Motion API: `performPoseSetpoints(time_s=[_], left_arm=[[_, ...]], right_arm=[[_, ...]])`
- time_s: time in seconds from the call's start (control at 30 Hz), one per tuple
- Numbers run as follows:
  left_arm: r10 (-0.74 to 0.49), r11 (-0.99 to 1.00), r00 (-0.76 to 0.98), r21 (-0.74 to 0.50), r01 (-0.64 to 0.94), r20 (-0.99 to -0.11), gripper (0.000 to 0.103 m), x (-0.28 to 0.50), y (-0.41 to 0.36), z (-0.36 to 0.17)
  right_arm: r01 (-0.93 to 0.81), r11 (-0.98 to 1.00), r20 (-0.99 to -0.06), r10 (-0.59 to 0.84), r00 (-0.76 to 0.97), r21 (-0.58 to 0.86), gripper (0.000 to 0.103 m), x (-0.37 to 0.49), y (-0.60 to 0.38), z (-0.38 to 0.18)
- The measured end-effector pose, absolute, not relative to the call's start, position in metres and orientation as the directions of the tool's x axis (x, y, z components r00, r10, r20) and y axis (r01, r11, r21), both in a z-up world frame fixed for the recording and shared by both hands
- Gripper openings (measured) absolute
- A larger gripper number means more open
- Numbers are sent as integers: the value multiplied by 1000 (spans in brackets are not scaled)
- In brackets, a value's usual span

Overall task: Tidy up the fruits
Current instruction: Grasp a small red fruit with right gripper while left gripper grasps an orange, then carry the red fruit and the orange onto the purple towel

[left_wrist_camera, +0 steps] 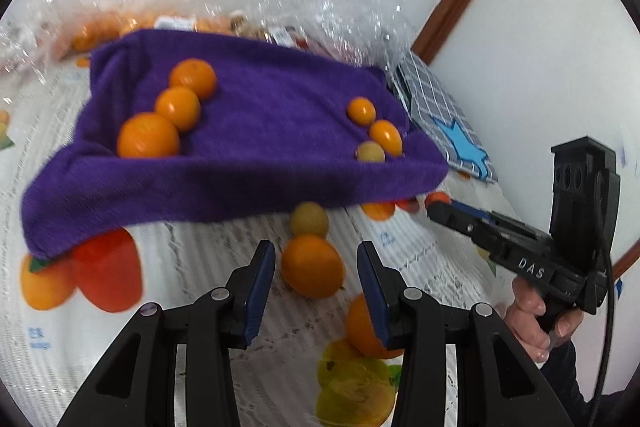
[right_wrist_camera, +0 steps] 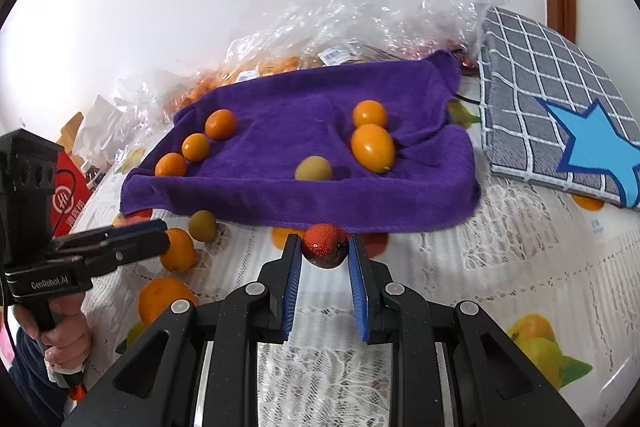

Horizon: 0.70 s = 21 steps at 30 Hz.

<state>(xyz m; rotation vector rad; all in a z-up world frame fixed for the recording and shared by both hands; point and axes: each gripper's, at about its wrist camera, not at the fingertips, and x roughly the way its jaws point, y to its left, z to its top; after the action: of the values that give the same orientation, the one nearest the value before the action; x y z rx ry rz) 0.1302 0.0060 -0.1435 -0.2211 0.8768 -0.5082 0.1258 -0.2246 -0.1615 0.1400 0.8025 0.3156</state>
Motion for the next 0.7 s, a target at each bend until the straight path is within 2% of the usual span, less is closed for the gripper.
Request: performPoseSetpoints(time_s=[0.17,0.2,0.53,0.7], left_arm=[[-496,867,518,-368,336,-697,38,132,-2,-148],[-490,870,521,-362,334,-699,34,132,-2,-148],[-495,866,604,-407,290,-624,33,125,22,-134],[-430,896,649,-387,220,-628,33,119,38,-129]], right_arm=[[-229,943,-689,334,643,243,24,126,-224,-163],[-229,943,-691,332,642,241,24,126,-224,-164],[-226,944,-682,331,652,242,24,125,-225,-162],[-226,946,-678,325,660,234,24,126,-230,-155]])
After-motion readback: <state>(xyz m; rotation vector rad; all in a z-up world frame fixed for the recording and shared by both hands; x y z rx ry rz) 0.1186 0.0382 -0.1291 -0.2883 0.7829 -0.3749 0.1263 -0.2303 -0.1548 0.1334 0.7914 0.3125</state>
